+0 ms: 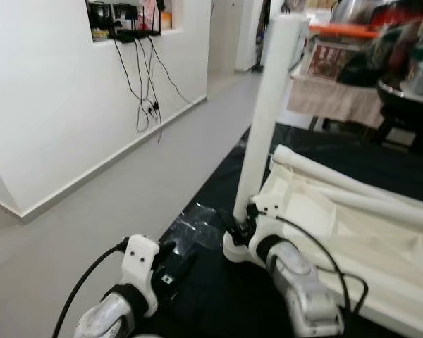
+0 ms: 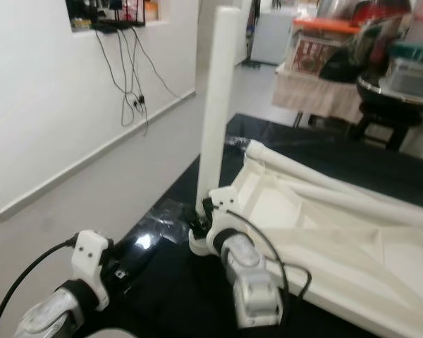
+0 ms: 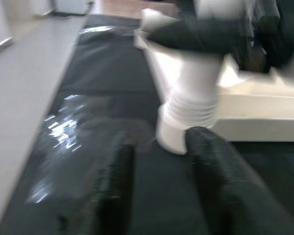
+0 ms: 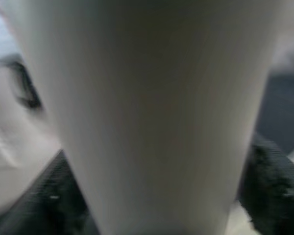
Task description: Building children table
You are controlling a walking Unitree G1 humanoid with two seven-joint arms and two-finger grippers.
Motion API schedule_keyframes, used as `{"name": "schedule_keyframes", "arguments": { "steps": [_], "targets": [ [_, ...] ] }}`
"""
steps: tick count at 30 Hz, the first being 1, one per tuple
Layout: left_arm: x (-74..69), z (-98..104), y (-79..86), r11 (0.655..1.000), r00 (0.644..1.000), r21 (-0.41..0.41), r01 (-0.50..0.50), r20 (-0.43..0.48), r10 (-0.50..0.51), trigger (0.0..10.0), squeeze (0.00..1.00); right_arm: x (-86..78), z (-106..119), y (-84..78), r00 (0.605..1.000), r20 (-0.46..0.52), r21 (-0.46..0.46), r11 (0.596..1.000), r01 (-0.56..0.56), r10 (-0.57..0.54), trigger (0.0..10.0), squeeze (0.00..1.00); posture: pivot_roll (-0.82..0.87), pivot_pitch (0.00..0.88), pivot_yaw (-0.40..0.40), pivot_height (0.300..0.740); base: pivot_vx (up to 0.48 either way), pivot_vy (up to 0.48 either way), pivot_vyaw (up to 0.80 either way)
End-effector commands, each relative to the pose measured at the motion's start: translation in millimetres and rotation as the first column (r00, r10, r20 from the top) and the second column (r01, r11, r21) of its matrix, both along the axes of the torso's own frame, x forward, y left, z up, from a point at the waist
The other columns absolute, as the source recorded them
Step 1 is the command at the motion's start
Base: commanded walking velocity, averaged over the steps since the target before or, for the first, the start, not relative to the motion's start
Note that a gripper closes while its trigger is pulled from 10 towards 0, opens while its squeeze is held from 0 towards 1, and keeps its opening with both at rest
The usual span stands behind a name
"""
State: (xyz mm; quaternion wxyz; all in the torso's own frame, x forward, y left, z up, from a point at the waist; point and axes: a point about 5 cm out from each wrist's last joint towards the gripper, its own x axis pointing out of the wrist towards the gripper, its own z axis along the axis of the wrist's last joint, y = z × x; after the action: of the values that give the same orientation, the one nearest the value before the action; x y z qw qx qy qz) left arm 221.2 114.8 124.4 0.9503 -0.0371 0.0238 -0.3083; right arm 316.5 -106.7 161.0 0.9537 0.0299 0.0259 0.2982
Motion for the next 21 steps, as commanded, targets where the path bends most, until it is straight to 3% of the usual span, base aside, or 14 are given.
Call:
{"name": "schedule_keyframes", "arguments": {
  "steps": [1, 2, 5, 8, 11, 12, 13, 14, 21],
  "targets": [
    [0.4, -3, -2.3, 1.000, 1.000, 0.015, 0.024, 0.002, -0.024, 0.0, 0.00, 3.7, 10, 0.7, 0.993, 0.048, 0.042, 0.993, -0.112, 0.110, 10.0, 1.00, 0.01, 0.000, -0.060, 0.740, 0.000, 0.000, 0.00],
    [1.1, -3, -3.6, 0.999, 0.999, 0.024, 0.035, 0.005, -0.036, 0.0, 0.00, 8.6, 16, -0.2, 0.975, 0.077, 0.010, 0.977, -0.212, 0.211, 10.0, 0.00, 0.01, 0.000, -0.061, 0.740, 0.000, 0.000, 0.00],
    [1.7, -4, -4.4, 0.999, 0.999, 0.030, 0.043, 0.007, -0.043, 0.0, 0.00, 11.8, 20, -1.1, 0.957, 0.093, -0.015, 0.962, -0.274, 0.274, 10.0, 0.00, 0.02, 0.000, -0.060, 0.740, 0.000, 0.000, 0.00],
    [3.7, -5, -5.3, 0.998, 0.999, 0.036, 0.049, 0.009, -0.049, 0.0, 0.00, 19.3, 28, -1.0, 0.898, 0.104, -0.029, 0.904, -0.427, 0.428, 10.0, 0.00, 0.03, 0.000, -0.066, 0.740, 0.000, 0.000, 0.00],
    [5.3, -6, -5.9, 0.998, 0.999, 0.037, 0.049, 0.010, -0.049, 0.0, 0.00, 23.3, 30, 0.3, 0.867, 0.095, -0.015, 0.872, -0.490, 0.489, 10.0, 0.00, 0.04, 0.000, -0.070, 0.740, 0.000, 0.000, 0.00],
    [7.2, -7, -6.6, 0.998, 0.999, 0.039, 0.047, 0.011, -0.047, 0.0, 0.00, 27.7, 28, 2.5, 0.834, 0.075, -0.005, 0.837, -0.547, 0.546, 4.9, 0.00, 0.07, 0.000, -0.080, 0.740, 0.000, 0.000, 0.00],
    [8.5, -7, -7.0, 0.998, 0.999, 0.041, 0.046, 0.013, -0.047, 0.0, 0.00, 30.1, 27, 4.0, 0.814, 0.059, 0.003, 0.815, -0.579, 0.578, 4.9, 0.00, 0.07, 0.000, -0.080, 0.740, 0.000, 0.000, 0.00],
    [9.4, -8, -7.2, 0.998, 0.999, 0.042, 0.043, 0.015, -0.044, 0.0, 0.00, 31.3, 24, 5.0, 0.796, 0.039, 0.012, 0.796, -0.605, 0.604, 0.0, 0.00, 0.07, 0.000, -0.083, 0.740, 0.000, 0.000, 0.00],
    [11.2, -9, -6.6, 0.999, 0.999, 0.039, 0.031, 0.021, -0.032, 0.0, 0.00, 34.7, 18, 3.4, 0.800, 0.021, -0.002, 0.801, -0.599, 0.599, 0.0, 0.00, 0.08, 0.000, -0.081, 0.740, 0.000, 0.000, 0.00]
  ]
}}
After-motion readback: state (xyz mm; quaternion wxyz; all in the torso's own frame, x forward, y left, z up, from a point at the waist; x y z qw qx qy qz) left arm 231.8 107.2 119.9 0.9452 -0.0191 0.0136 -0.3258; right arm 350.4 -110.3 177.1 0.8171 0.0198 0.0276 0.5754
